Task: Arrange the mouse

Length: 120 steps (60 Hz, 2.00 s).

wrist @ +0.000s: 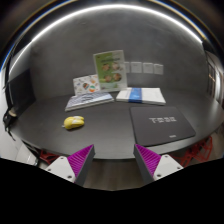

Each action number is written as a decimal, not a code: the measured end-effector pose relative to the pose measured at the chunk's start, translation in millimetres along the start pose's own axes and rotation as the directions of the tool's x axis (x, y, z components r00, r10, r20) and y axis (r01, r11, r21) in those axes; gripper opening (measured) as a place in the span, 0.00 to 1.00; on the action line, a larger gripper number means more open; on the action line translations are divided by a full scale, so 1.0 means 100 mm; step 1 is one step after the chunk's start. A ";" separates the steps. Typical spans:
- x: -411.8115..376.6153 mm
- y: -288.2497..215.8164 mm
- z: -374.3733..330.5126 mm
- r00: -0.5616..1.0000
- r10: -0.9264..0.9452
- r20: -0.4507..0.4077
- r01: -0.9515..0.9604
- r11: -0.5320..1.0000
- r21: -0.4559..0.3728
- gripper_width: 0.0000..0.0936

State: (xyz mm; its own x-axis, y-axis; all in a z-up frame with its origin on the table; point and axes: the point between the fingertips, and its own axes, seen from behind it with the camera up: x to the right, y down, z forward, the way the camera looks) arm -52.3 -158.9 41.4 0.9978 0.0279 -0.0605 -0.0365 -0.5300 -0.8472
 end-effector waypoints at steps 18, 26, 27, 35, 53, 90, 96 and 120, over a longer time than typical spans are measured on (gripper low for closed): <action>-1.12 0.14 0.46 0.954 -0.115 0.277 0.133 0.990 -0.047 0.89; -1.63 0.19 0.77 0.932 -0.134 0.337 0.164 0.985 -0.061 0.89; -1.66 0.18 0.82 0.932 -0.143 0.334 0.172 0.983 -0.058 0.89; -1.88 -0.01 1.20 0.955 -0.148 0.257 0.167 0.984 -0.056 0.88; -2.22 -0.38 1.95 0.988 -0.125 0.090 0.134 0.986 -0.100 0.89; -1.88 -1.78 1.32 0.985 -0.169 0.015 0.165 0.974 0.155 0.42; -0.70 -2.50 0.69 0.978 -0.138 -0.153 0.178 0.941 0.289 0.41; 2.22 -0.85 1.38 0.989 -0.068 -0.131 0.066 0.998 -0.017 0.41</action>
State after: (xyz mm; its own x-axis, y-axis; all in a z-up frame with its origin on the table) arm 165.1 9.2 27.5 0.9966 -0.0476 0.0671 0.0307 -0.5410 -0.8404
